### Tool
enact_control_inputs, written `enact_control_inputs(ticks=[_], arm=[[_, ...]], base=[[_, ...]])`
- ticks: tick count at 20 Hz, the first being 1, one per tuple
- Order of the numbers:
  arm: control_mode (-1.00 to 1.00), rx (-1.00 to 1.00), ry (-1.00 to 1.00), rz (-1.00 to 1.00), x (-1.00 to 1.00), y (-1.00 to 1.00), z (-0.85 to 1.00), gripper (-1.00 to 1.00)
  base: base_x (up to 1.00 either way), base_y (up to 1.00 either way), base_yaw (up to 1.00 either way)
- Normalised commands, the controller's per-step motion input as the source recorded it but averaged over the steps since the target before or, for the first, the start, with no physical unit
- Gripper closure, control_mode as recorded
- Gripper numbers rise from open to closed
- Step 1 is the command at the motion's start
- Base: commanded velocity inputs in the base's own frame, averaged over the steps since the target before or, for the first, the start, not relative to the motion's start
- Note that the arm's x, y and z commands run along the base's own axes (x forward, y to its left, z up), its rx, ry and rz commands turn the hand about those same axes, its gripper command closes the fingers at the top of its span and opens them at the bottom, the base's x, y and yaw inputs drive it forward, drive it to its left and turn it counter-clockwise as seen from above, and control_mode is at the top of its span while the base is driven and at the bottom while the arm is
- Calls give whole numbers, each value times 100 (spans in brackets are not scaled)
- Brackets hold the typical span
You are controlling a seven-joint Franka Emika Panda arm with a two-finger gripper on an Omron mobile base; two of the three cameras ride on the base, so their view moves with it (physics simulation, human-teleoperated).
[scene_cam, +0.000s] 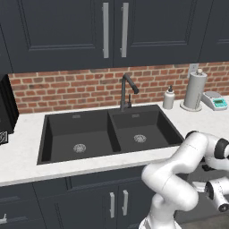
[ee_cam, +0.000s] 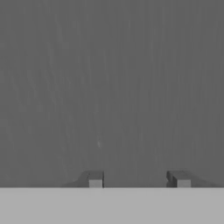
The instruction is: Pick up the cup and bowl from the counter, place them in the dishwasher, and close the dishwasher door.
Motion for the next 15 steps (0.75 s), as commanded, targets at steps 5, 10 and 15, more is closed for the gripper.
enact_control_inputs(ticks=[5, 10, 15], arm=[[-100, 0, -31, 5, 100, 21, -7, -100], [-100, 1, -24, 10, 100, 0, -15, -100], [-100, 2, -21, 12, 100, 0, -10, -100]], base=[[0, 0, 0], [0, 0, 0], [0, 0, 0]])
